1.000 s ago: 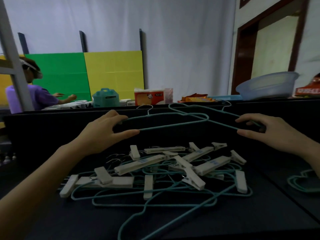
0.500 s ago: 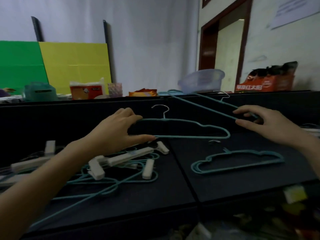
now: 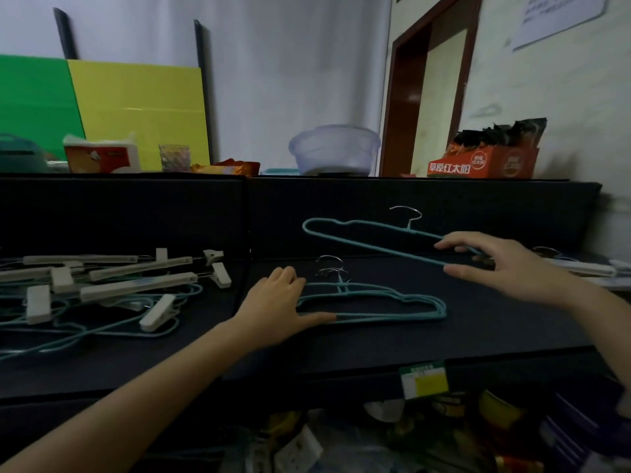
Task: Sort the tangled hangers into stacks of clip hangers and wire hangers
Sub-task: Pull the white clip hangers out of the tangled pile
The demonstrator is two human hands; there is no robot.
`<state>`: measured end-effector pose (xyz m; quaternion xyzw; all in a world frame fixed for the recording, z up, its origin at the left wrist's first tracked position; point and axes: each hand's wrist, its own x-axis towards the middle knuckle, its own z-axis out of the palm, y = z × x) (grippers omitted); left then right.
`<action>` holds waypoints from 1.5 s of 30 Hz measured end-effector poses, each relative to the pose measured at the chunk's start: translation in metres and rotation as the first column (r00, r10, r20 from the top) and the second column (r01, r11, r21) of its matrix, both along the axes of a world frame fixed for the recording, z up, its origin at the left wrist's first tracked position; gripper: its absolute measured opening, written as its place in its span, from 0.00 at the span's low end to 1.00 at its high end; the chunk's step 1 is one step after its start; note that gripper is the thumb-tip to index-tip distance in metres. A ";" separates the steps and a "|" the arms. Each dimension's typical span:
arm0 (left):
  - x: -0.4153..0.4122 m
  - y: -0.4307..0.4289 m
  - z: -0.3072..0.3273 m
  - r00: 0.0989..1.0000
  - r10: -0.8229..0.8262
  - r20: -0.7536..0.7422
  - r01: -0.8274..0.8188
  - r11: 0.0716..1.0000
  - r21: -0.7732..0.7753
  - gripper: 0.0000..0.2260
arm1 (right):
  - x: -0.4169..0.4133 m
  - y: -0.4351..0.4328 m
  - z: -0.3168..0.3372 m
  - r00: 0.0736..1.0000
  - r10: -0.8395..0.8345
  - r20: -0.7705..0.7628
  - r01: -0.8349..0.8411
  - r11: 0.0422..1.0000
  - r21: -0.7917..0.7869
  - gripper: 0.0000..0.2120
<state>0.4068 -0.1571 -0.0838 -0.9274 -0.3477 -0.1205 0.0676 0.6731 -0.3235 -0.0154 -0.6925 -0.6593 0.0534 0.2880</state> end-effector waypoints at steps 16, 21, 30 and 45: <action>-0.045 0.009 0.006 0.997 0.074 0.007 -0.071 0.977 -0.200 0.46 | 0.026 0.040 -0.027 0.975 0.217 0.041 -0.205 0.958 -0.200 0.23; -0.088 0.011 0.018 0.983 0.165 0.076 -0.157 0.982 -0.107 0.16 | 0.010 0.069 -0.043 0.949 0.312 0.036 -0.287 0.908 -0.305 0.19; -0.135 0.000 0.026 0.968 0.219 0.122 -0.219 0.976 -0.012 0.10 | 0.000 0.090 -0.033 0.936 0.298 0.186 -0.184 0.866 -0.464 0.39; -0.288 0.024 0.042 0.883 0.313 0.349 -0.370 0.923 0.109 0.07 | -0.184 0.159 -0.014 0.898 0.396 0.194 -0.383 0.918 -0.100 0.15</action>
